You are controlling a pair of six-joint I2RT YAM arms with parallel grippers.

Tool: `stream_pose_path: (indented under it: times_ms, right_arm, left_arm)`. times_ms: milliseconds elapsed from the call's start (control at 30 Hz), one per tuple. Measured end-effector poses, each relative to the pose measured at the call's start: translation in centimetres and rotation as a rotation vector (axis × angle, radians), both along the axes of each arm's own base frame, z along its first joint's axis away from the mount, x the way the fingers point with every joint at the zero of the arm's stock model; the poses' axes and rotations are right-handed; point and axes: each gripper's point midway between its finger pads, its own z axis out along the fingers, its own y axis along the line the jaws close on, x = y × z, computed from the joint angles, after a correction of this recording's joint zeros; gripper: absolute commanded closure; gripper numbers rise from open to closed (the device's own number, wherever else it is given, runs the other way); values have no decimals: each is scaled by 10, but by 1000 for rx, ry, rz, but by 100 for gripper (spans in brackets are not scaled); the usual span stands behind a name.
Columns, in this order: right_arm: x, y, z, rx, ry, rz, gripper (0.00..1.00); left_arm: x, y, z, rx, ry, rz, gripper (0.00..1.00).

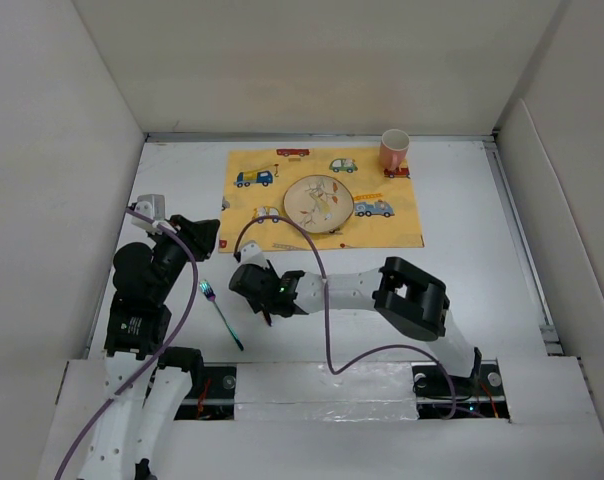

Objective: Set the dinner table for one person

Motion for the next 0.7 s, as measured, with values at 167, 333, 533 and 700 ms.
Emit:
stream_pose_path:
  times_ms: [167,333,533,700]
  right_arm:
    - [3,9,-1,21,-1,-8,52]
    - [3,12,-2,42,2,-23,57]
    - [4,13,-3,64,5,-49,65]
    - [6,10,-4,83,-7,-72,74]
  left_arm:
    - [-1,1,1,0,-2,3,79]
    - [-2,2,1,0,-6,8,79]
    - [-1,4,1,1,-4,21,79]
    - [-1,5,-2,3,5,27,79]
